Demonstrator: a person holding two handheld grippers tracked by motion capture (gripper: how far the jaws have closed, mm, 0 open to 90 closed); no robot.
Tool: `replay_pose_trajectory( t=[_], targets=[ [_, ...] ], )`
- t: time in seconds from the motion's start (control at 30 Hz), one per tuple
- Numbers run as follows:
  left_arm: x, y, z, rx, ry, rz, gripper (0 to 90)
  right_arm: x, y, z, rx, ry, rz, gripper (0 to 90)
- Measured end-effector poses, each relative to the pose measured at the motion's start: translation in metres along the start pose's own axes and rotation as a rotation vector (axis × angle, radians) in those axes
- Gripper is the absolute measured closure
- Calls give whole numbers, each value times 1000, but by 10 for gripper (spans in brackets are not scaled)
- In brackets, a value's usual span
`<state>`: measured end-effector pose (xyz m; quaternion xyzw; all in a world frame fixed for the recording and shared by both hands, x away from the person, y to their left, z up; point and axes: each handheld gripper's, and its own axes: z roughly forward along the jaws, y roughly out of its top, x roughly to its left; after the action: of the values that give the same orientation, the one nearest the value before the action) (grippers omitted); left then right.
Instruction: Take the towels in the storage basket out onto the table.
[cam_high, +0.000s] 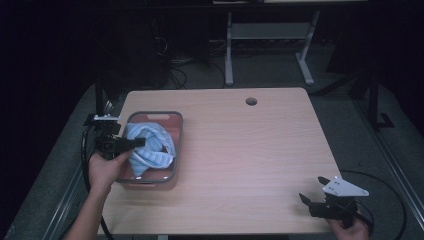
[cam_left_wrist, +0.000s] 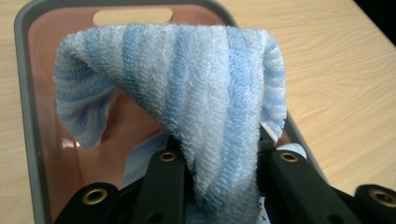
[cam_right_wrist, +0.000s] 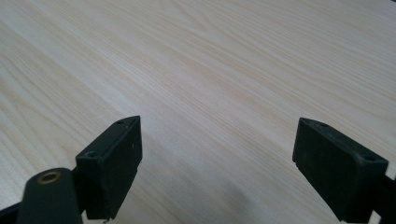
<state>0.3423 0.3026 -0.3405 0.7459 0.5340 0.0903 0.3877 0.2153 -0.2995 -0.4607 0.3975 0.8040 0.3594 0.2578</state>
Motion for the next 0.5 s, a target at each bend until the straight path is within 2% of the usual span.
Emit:
replay_pose_trajectory(
  t=[0.5],
  targets=[
    [-3,11,-14,-29,-32,9,733,1,1,1,-5,0,-2,152]
  ],
)
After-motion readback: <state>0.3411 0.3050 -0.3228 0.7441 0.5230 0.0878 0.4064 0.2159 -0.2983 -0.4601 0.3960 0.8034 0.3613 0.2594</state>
